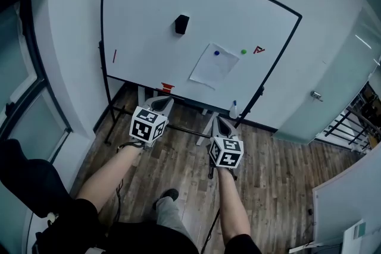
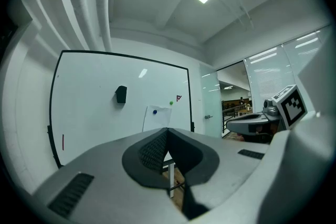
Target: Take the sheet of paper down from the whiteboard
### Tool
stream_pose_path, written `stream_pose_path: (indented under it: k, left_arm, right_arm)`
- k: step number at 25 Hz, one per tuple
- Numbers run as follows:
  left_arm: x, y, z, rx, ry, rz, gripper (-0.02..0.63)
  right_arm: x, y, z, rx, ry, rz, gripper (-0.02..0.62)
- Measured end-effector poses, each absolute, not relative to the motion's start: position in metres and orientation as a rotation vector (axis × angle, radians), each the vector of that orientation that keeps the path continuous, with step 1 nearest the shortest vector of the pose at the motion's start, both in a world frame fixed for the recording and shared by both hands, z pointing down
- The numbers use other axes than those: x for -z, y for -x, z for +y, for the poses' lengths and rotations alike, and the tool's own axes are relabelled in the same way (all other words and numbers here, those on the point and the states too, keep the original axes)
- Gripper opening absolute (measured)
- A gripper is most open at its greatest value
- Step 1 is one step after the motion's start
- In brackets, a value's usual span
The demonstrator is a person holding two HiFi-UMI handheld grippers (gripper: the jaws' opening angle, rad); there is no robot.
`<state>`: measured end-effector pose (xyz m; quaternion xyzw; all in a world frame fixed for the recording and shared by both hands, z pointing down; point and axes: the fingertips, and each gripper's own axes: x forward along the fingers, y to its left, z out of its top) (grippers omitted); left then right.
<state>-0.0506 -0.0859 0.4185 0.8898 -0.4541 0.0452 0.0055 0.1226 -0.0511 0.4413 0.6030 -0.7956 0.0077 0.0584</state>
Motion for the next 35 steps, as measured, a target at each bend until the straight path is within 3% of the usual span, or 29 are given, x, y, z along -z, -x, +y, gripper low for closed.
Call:
stream_pose_path:
  k: [35]
  left_arm:
    - [-0.415, -0.053, -0.473, -0.260, -2.914, -1.245, 0.020]
  right_arm:
    - [-0.432, -0.179, -0.431, -0.056, -1.958, -2.383, 0.025]
